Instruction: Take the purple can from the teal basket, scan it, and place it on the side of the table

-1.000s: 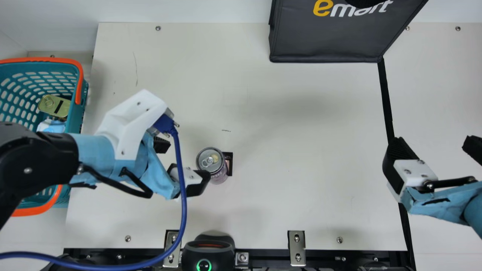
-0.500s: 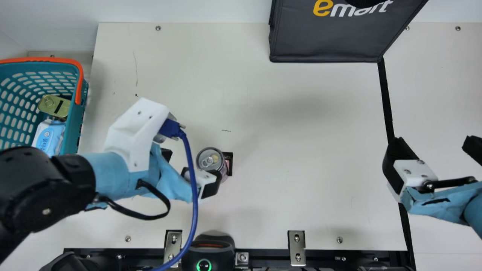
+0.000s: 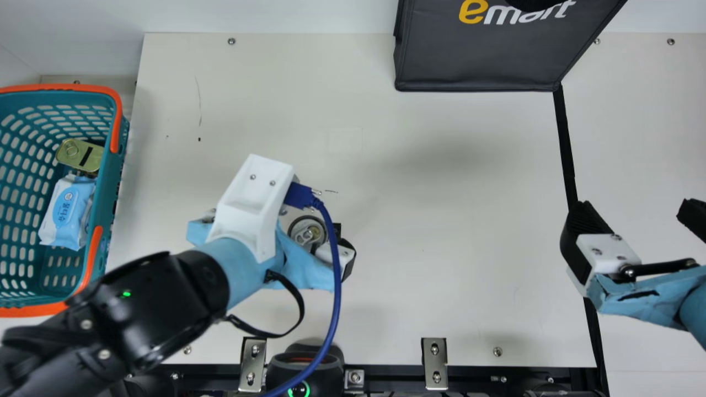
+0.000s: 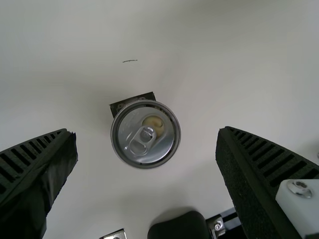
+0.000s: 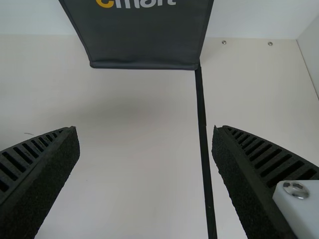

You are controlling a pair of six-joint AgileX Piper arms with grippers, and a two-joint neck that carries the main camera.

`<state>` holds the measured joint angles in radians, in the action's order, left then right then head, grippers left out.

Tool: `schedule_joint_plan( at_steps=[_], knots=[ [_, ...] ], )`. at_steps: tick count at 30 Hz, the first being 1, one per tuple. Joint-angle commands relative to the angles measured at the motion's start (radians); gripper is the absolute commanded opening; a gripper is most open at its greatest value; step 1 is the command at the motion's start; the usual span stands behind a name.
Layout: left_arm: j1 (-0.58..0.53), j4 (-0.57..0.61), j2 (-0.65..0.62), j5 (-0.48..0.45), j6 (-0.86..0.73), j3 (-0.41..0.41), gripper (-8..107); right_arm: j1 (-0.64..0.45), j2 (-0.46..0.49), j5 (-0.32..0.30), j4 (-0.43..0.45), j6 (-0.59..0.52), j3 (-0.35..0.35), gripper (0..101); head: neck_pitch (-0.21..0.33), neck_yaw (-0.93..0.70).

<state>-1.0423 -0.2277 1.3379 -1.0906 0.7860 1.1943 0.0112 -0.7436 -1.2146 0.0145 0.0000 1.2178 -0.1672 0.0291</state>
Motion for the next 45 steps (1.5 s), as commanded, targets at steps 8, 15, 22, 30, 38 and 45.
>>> schedule_joint_plan(
  at_steps=[8, 15, 22, 30, 38, 45],
  knots=[
    [-0.007, -0.049, 0.116, -0.022, 0.170, 0.040, 90, 0.000, 0.000, 0.000, 0.000, 0.000, 0.000, 95, 0.029, -0.002],
    [0.017, -0.030, 0.198, -0.017, 0.198, 0.056, 90, 0.000, 0.000, 0.000, 0.000, 0.000, 0.000, 95, 0.029, -0.002],
    [0.039, -0.013, 0.252, -0.009, 0.200, 0.057, 90, 0.000, 0.000, 0.000, 0.000, 0.000, 0.000, 95, 0.029, -0.002],
    [0.042, 0.018, 0.280, -0.032, 0.192, 0.071, 83, 0.000, 0.000, -0.001, 0.000, 0.000, 0.000, 95, 0.029, -0.002],
    [0.043, 0.038, 0.282, -0.059, 0.189, 0.085, 30, 0.000, 0.000, -0.001, 0.000, 0.000, 0.000, 95, 0.029, -0.002],
    [0.041, 0.049, 0.259, -0.076, 0.130, 0.099, -8, 0.000, 0.000, -0.001, 0.000, 0.000, 0.000, 95, 0.029, -0.002]
  ],
)
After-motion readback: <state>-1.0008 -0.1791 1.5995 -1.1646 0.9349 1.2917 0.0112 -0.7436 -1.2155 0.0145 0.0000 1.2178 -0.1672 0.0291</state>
